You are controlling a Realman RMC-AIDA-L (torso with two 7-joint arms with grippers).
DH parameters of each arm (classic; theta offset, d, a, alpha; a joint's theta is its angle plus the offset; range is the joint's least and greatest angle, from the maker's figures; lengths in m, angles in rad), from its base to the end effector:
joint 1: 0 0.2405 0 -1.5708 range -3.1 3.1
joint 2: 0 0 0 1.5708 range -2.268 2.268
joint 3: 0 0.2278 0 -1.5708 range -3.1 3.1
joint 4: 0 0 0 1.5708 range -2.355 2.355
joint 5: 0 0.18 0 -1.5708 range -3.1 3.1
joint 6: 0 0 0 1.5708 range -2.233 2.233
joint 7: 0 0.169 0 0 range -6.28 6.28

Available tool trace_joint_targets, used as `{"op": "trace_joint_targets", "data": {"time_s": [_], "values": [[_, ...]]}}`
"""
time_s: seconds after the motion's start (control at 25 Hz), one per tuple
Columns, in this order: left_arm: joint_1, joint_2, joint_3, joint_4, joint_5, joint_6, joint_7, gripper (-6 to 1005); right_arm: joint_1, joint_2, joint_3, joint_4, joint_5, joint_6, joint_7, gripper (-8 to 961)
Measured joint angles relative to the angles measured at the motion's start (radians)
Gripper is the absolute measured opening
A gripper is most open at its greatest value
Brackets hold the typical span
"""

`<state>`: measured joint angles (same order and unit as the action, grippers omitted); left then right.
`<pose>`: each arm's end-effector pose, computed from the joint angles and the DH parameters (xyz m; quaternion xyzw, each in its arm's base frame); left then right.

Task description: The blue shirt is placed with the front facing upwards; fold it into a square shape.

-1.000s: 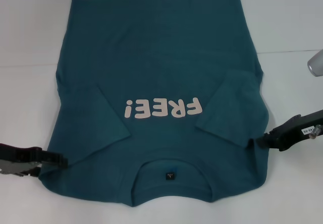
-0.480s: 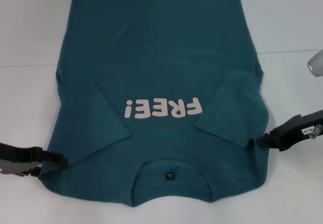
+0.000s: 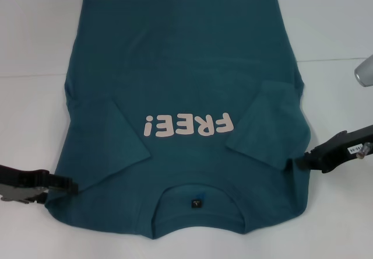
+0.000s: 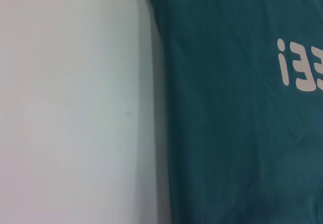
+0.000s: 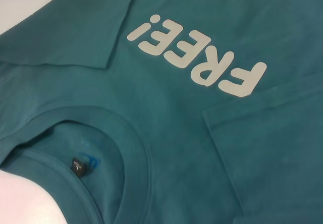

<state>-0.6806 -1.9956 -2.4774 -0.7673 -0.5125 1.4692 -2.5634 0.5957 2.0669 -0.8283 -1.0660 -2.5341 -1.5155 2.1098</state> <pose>-0.2724 0.3290 0.0224 -0.7436 -0.6494 0.0057 0.1590 0.2418 0.3304 0.0270 -0.9066 0.3786 -0.0406 0.1818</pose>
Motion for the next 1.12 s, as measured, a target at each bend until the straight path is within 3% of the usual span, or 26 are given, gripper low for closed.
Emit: {"op": "trace_joint_targets", "data": {"time_s": [0.16, 0.28, 0.92, 1.12], "values": [[0.000, 0.000, 0.000, 0.000, 0.000, -0.003, -0.014, 873, 0.004, -0.001, 0.000, 0.000, 0.000, 0.000, 0.000, 38], [-0.001, 0.000, 0.000, 0.000, 0.001, -0.006, -0.023, 803, 0.006, -0.001, 0.000, 0.000, 0.000, 0.000, -0.001, 38], [-0.012, -0.003, 0.000, 0.003, 0.041, -0.009, -0.033, 144, 0.012, -0.004, 0.000, 0.009, 0.000, 0.003, 0.000, 39], [-0.013, -0.007, 0.000, 0.003, 0.041, -0.009, -0.032, 85, 0.012, -0.004, 0.000, 0.009, 0.000, 0.003, 0.000, 39]]}}
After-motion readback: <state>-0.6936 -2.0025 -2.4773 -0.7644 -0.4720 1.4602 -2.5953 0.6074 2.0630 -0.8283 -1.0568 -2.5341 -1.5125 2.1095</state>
